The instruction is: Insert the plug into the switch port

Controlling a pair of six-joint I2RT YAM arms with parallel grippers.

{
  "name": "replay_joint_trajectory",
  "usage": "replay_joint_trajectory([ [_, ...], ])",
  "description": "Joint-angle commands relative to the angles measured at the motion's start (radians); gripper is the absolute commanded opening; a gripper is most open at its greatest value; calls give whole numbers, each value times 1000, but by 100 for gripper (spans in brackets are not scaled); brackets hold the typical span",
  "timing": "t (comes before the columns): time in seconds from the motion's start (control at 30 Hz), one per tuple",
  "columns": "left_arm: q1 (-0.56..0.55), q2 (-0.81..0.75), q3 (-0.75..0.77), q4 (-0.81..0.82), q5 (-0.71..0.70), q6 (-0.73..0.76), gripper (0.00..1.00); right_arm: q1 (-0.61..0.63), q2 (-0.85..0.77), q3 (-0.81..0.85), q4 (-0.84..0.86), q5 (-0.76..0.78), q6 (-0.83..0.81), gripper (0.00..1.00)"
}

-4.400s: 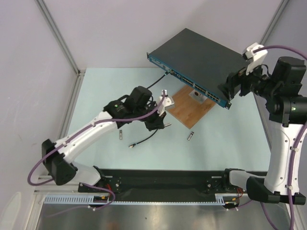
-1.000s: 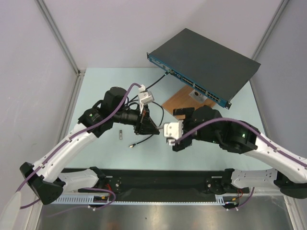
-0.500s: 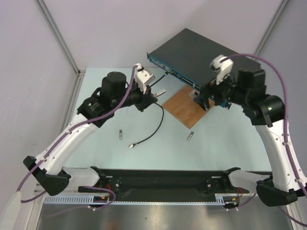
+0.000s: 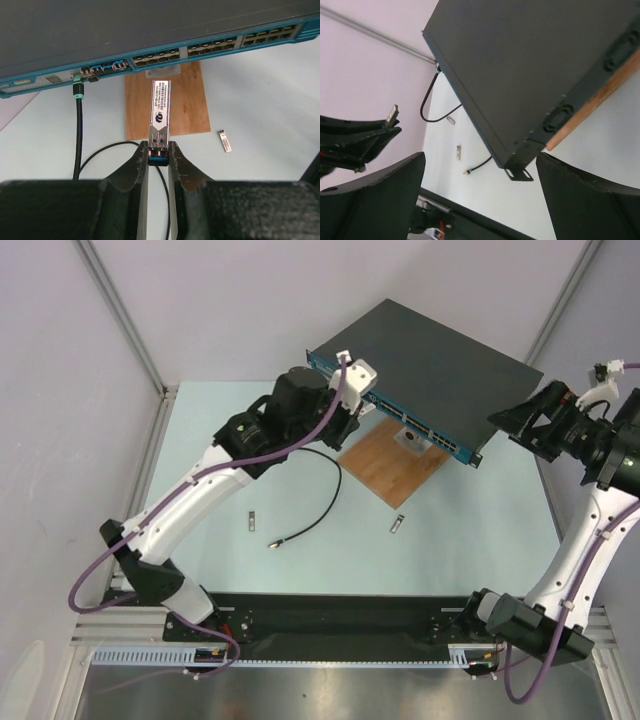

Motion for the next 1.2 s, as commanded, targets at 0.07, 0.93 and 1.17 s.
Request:
replay_joint_trajectory([
  [0.07, -35, 92, 148, -81, -104, -29, 0, -136, 40, -53, -61, -161, 62, 100],
  [0.93, -60, 184, 49, 111, -197, -1, 0, -84, 67, -447, 569, -228, 434, 97],
  [1.17, -60, 224, 61, 108, -240, 8, 0, -49, 57, -502, 695, -213, 531, 75],
])
